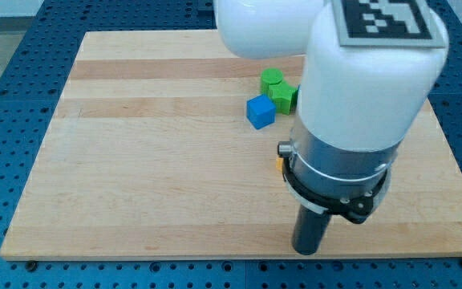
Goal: Push yellow hexagon diagonal above red star
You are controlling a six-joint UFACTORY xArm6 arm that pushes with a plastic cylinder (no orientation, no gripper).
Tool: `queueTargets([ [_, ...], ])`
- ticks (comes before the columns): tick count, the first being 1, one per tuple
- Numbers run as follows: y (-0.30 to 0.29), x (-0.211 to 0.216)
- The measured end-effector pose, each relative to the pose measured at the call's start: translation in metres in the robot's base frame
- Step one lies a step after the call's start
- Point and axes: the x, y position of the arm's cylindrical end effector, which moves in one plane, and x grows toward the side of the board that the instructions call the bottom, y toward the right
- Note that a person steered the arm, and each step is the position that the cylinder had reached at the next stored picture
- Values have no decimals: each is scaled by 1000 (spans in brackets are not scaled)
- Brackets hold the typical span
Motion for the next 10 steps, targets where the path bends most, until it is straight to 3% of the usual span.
queueTargets([
  [8, -27, -119],
  [10, -26, -128],
])
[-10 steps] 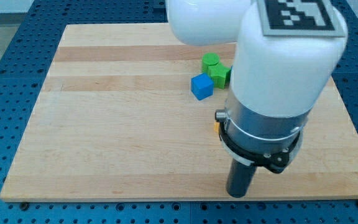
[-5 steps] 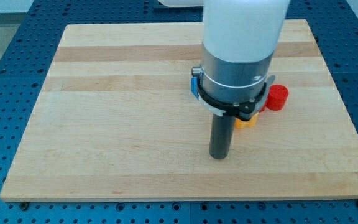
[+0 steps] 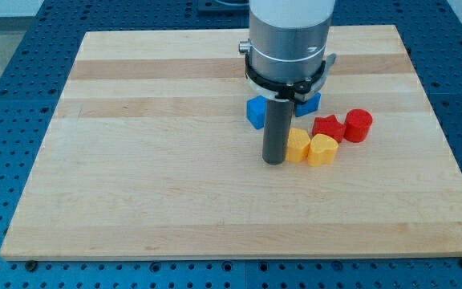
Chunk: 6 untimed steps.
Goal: Push yellow hexagon diagonal above red star
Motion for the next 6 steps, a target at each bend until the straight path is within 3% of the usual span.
queueTargets([
  [6, -17, 25],
])
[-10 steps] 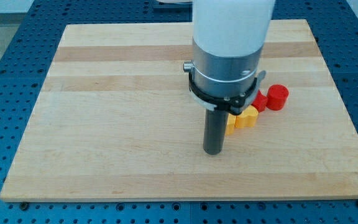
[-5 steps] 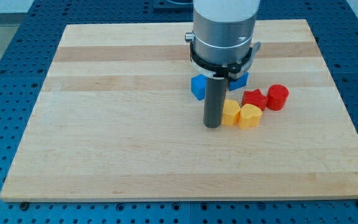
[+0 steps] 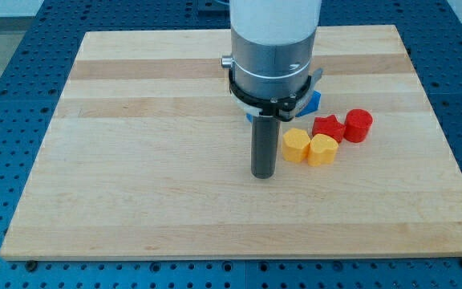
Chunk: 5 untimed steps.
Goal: Push yellow hexagon diagonal above red star
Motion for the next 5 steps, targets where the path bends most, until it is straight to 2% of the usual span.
queueTargets([
  [2, 36, -14],
  [4, 47, -61],
  [5, 47, -60],
])
